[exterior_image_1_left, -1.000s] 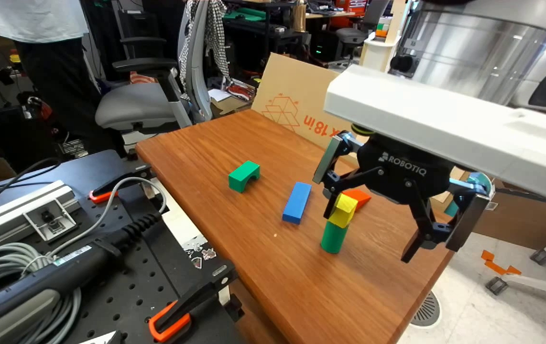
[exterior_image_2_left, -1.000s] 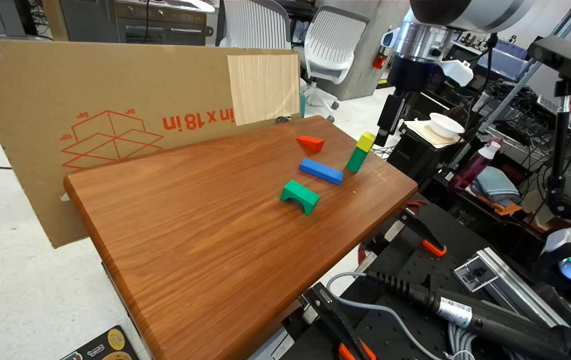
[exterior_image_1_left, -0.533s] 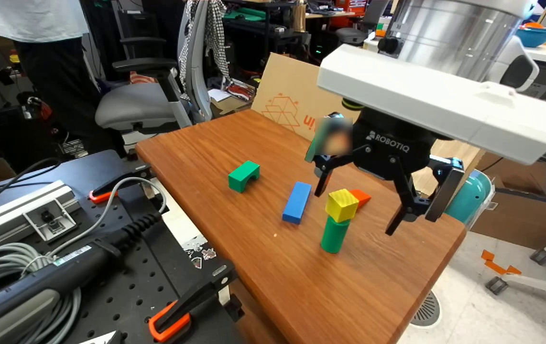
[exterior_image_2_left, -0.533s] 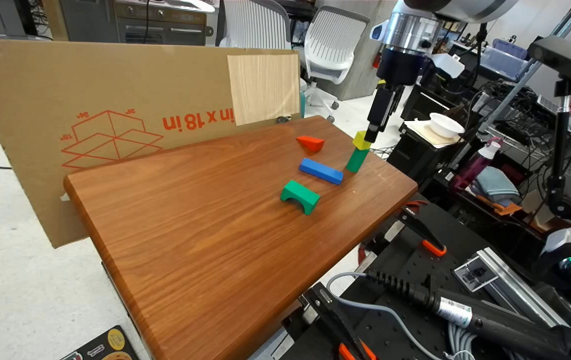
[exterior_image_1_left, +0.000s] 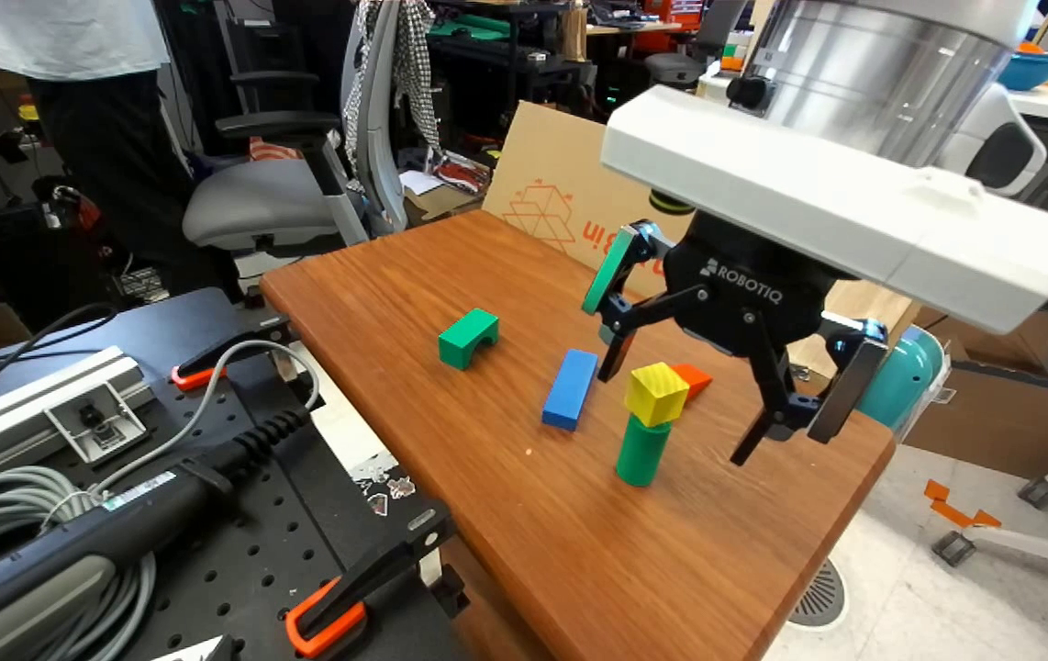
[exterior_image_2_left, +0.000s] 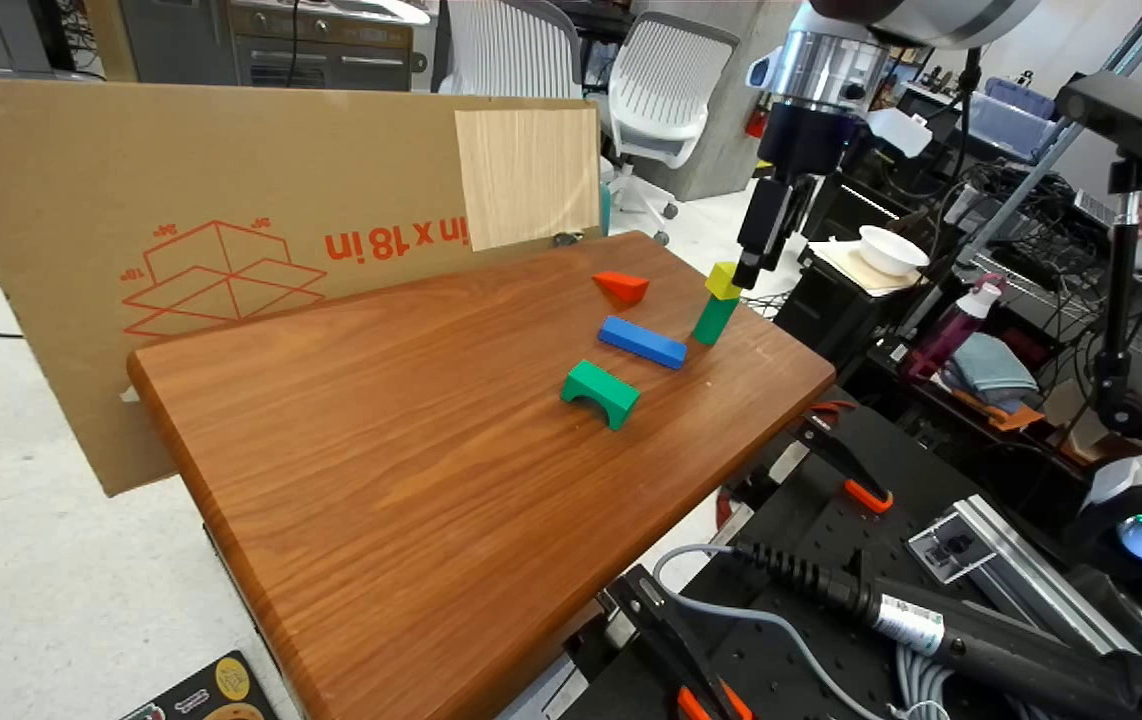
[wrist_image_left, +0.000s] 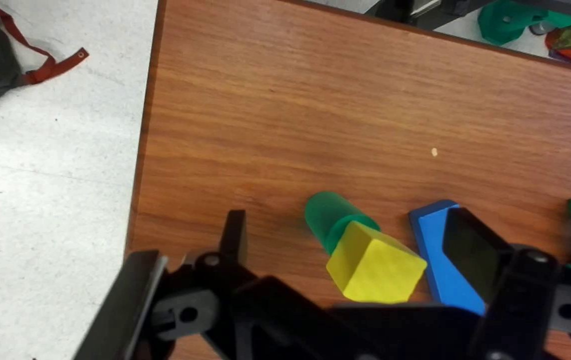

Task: Put the yellow box on the green piece on the left

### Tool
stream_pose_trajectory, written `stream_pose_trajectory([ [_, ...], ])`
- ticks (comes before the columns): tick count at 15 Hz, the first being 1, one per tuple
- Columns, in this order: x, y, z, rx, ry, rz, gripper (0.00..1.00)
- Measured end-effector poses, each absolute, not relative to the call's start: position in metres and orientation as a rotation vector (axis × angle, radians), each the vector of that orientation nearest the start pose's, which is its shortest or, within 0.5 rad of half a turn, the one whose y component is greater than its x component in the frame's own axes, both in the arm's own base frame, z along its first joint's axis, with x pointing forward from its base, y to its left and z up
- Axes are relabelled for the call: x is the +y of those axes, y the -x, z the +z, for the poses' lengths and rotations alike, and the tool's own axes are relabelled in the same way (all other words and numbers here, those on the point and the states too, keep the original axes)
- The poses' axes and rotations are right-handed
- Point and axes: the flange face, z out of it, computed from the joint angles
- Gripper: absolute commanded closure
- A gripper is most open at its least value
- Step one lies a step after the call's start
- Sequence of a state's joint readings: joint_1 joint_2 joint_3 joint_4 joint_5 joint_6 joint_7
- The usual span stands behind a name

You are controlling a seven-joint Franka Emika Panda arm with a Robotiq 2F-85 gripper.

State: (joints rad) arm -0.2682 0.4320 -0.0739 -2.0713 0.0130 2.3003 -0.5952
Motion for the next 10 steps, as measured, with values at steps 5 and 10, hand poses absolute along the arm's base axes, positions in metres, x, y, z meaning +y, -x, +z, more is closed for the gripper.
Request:
stream_pose_trajectory([
  [5, -0.1873, -0.5358, 0.2042, -0.362, 3.038, 0.285, 0.00],
  [10, -0.1826, -0.5371, 0.2029, -0.372, 3.039, 0.274, 0.36],
])
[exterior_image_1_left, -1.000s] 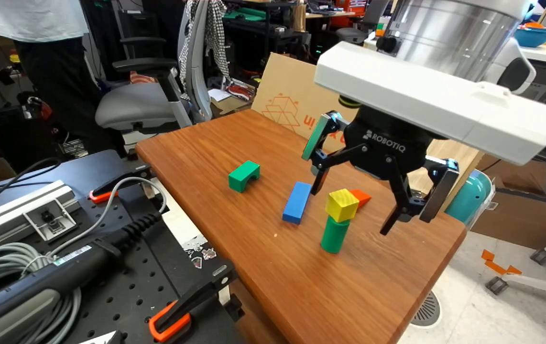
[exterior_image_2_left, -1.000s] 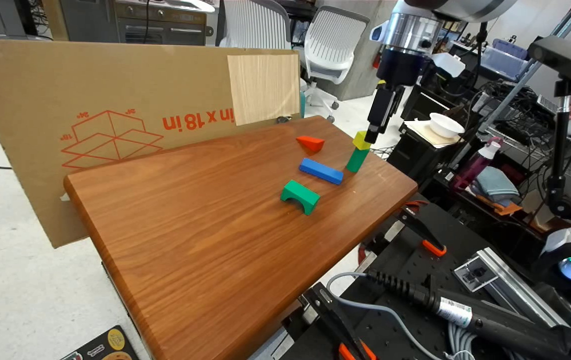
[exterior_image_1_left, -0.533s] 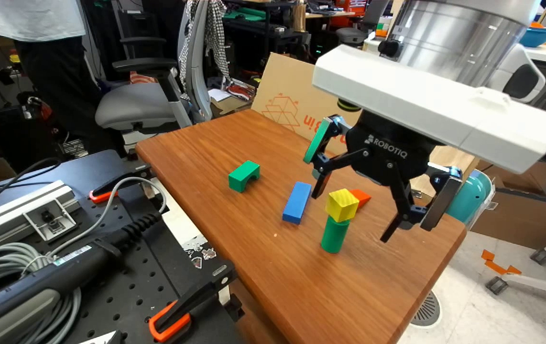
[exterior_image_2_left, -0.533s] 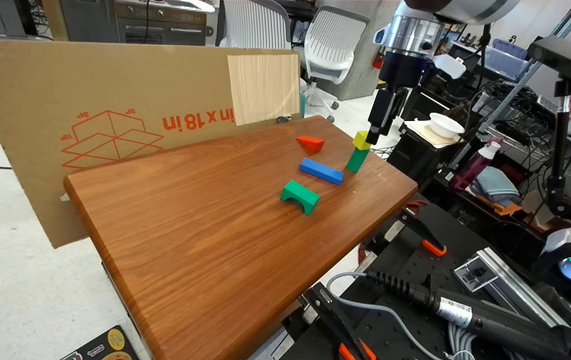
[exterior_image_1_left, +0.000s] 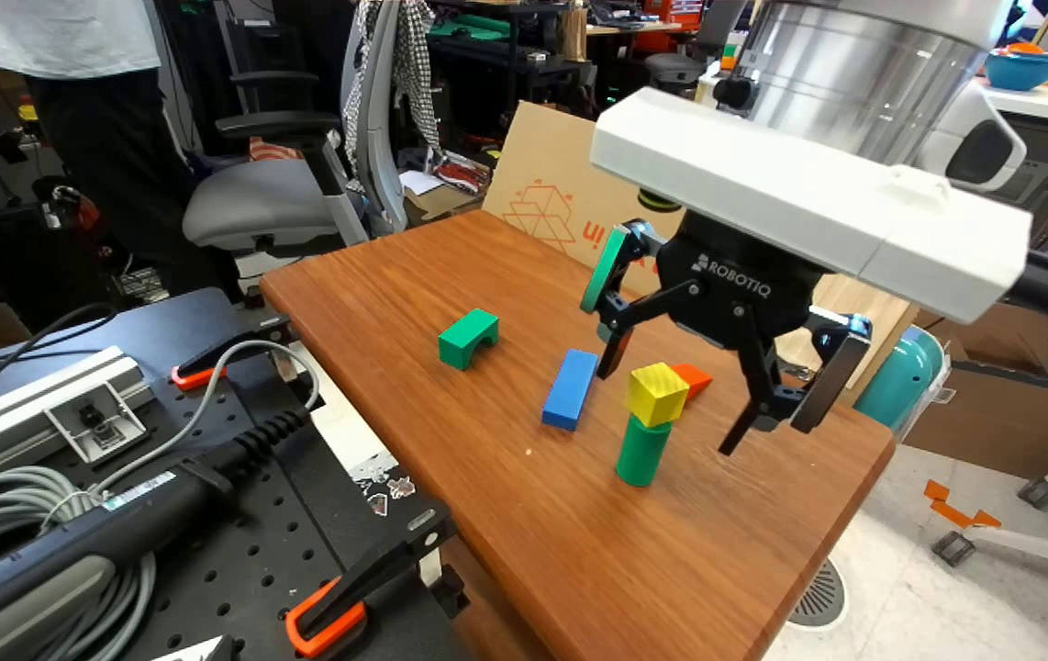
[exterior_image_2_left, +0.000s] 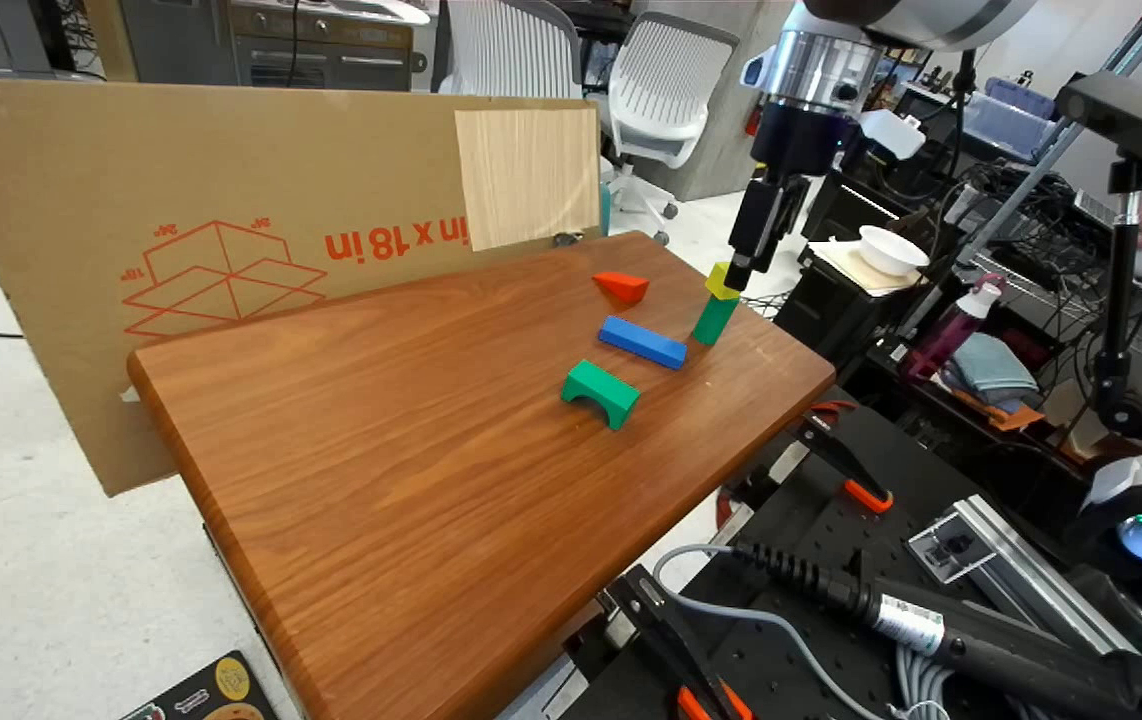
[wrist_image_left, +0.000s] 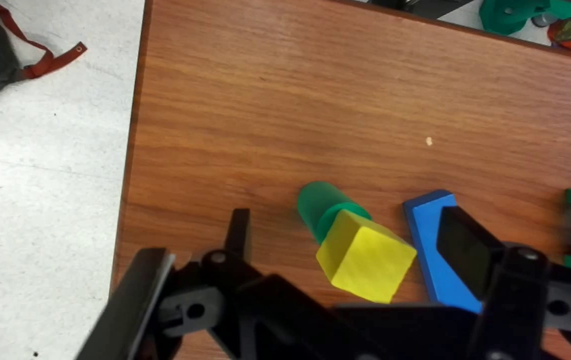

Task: Put the yellow box on the green piece on the left

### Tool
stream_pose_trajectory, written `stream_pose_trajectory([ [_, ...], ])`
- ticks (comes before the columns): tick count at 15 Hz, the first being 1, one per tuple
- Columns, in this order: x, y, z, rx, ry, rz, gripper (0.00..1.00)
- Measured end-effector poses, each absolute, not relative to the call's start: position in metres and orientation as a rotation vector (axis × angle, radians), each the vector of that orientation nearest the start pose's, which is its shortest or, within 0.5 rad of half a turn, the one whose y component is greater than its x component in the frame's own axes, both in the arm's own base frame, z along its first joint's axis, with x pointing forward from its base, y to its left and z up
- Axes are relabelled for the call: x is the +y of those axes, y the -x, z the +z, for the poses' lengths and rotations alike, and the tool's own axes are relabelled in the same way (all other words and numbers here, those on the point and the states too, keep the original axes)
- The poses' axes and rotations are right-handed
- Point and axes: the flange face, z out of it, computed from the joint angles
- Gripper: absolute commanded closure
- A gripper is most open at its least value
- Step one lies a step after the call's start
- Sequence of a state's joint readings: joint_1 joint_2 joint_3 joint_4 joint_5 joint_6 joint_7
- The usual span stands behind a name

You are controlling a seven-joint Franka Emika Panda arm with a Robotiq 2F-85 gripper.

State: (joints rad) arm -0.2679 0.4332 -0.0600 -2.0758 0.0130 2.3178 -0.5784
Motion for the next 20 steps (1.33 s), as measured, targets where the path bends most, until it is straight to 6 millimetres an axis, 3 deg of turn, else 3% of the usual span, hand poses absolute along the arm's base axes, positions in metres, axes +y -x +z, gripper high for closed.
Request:
stream_pose_trajectory([
  [7, -0.178, -0.536, 0.199, -0.386, 3.042, 0.259, 0.91],
  [15, -0.177, -0.536, 0.205, -0.440, 3.063, 0.251, 0.91],
  [20, -0.143, -0.524, 0.224, -0.594, 3.022, 0.227, 0.91],
])
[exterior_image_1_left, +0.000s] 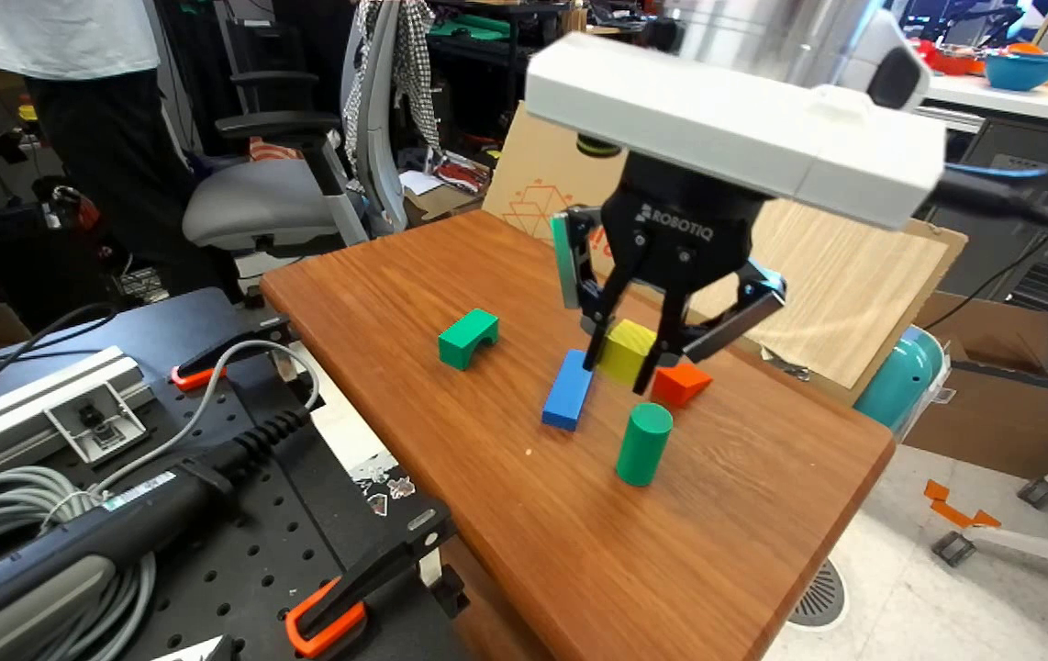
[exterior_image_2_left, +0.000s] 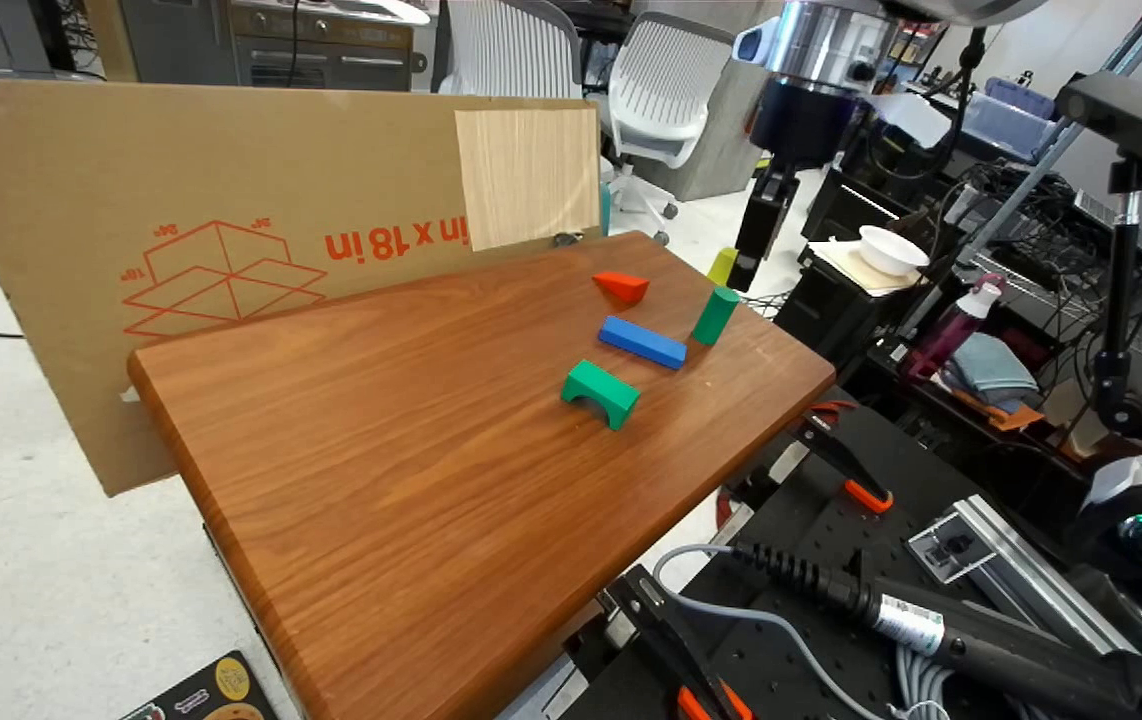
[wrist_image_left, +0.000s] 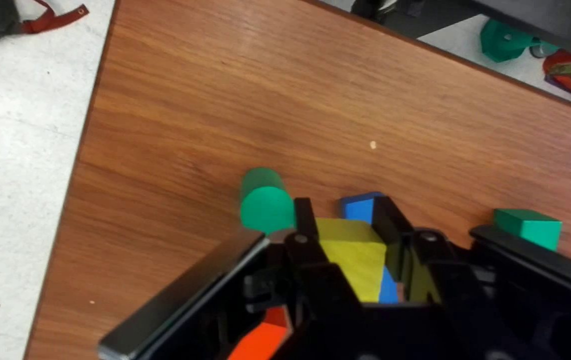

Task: Put the yellow box on the green piece on the left

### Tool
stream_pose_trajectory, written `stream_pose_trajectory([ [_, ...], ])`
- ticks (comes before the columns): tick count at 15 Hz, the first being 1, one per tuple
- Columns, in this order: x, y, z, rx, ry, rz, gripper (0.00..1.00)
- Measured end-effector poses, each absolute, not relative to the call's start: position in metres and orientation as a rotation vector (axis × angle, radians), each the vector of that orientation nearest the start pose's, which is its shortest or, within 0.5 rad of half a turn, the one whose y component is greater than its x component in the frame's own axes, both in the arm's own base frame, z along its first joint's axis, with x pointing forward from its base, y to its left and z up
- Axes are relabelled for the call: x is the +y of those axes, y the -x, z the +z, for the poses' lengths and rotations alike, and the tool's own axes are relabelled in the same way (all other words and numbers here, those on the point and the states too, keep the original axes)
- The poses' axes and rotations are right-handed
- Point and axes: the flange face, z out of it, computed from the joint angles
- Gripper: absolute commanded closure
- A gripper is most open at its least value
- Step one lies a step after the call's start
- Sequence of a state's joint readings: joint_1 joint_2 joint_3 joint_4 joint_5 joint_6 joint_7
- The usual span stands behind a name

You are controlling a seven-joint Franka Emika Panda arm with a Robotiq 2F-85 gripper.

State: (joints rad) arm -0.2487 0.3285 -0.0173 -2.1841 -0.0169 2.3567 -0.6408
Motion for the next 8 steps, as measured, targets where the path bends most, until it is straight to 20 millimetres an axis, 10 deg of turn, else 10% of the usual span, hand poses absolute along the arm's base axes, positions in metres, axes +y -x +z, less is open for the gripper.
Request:
stream_pose_trajectory([
  [8, -0.059, -0.485, 0.257, -0.754, 2.893, 0.038, 0.91],
])
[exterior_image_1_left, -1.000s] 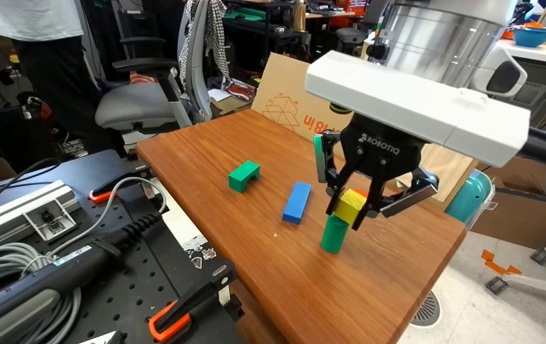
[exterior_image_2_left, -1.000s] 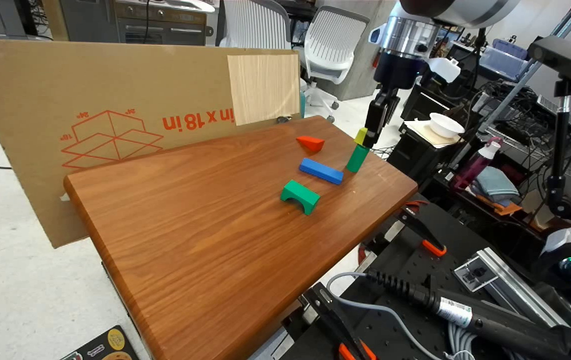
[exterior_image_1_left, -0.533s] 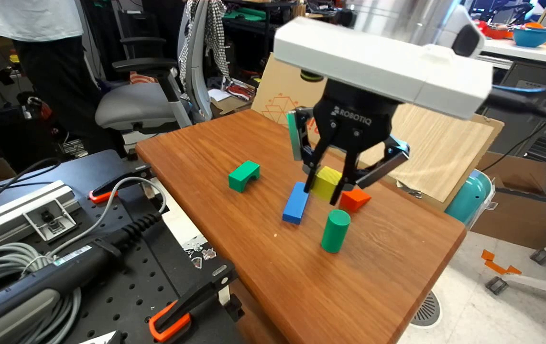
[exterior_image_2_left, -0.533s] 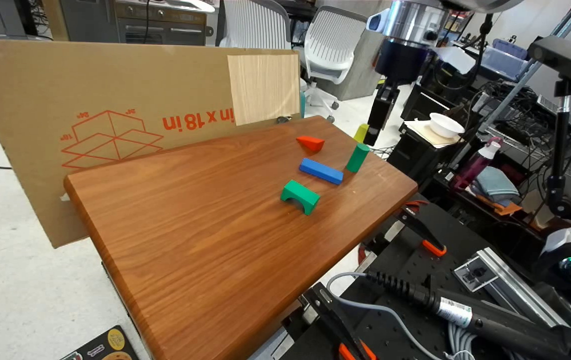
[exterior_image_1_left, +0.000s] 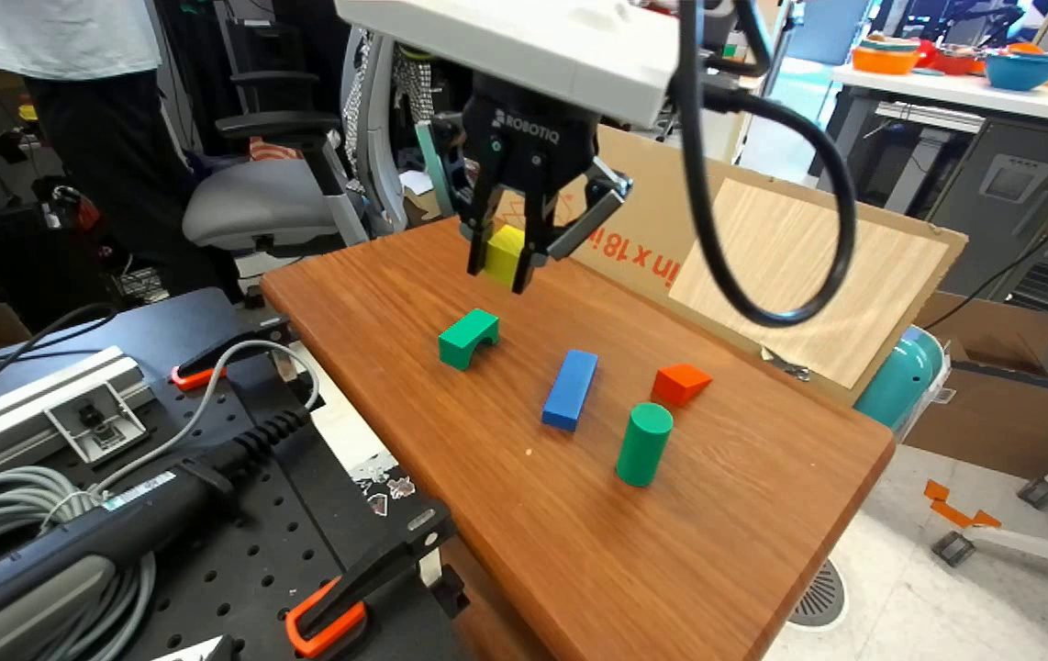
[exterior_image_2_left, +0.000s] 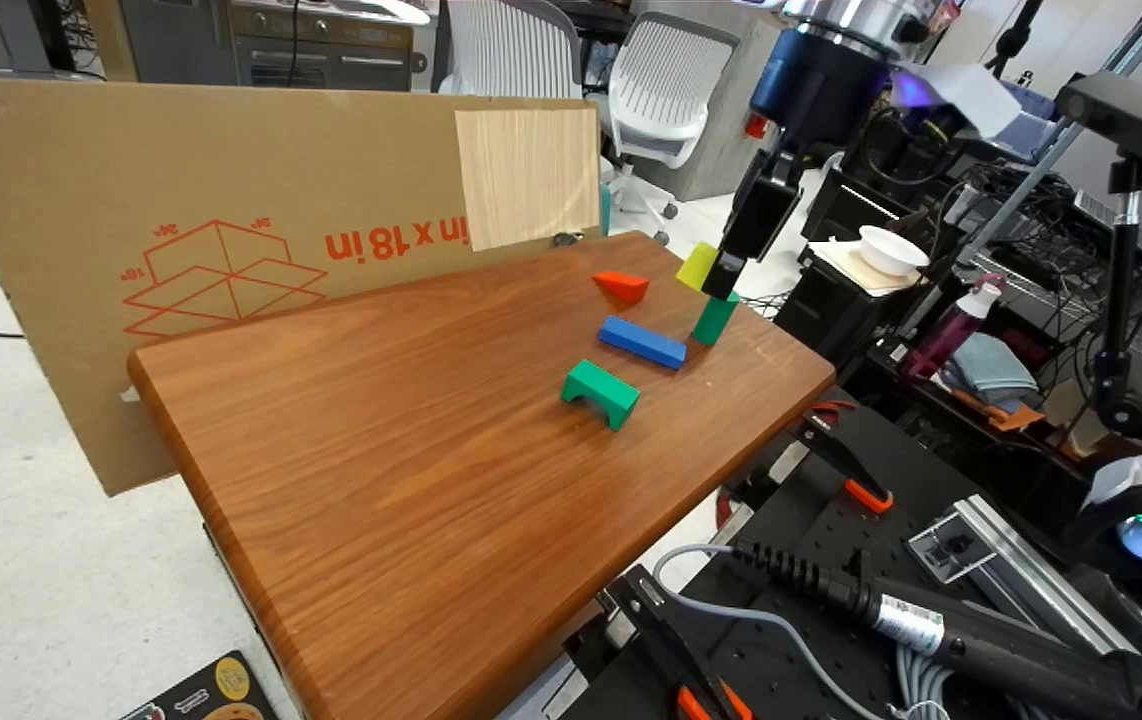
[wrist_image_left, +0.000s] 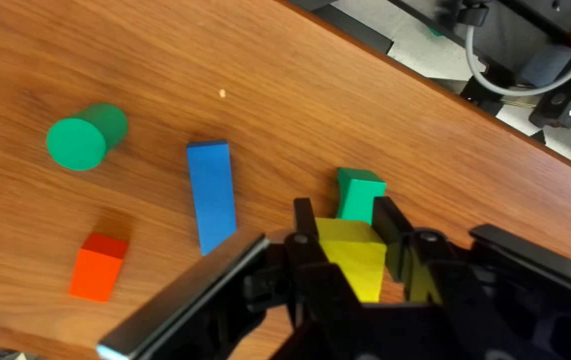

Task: Put the yellow box on the green piece on the left

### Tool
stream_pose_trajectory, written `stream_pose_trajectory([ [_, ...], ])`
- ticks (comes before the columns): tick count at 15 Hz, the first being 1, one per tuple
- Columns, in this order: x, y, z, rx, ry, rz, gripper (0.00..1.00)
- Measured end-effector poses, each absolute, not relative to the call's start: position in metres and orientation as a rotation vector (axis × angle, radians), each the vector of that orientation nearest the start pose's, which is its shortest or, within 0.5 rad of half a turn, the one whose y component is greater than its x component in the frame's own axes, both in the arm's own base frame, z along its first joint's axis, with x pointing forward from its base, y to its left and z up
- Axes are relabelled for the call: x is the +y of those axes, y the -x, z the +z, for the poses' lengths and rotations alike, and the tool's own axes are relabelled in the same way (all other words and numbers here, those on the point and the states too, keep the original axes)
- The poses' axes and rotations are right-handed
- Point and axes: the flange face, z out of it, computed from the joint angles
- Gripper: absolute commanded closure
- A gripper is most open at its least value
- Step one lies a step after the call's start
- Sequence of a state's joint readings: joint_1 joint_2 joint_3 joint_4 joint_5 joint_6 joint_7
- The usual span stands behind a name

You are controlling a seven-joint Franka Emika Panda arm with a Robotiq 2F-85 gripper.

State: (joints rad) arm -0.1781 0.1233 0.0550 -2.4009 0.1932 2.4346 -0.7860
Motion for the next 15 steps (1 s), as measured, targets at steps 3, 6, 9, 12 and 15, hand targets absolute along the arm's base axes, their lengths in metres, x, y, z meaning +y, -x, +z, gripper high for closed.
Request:
stream_pose_trajectory([
  [3, -0.029, -0.476, 0.250, -0.799, 2.884, 0.000, 0.91],
  [6, -0.004, -0.469, 0.240, -0.832, 2.889, -0.006, 0.91],
  [9, 0.014, -0.468, 0.232, -0.835, 2.911, -0.011, 0.91],
  [12, 0.028, -0.471, 0.222, -0.862, 2.969, -0.026, 0.91],
  [15, 0.037, -0.473, 0.208, -0.846, 3.018, -0.001, 0.91],
])
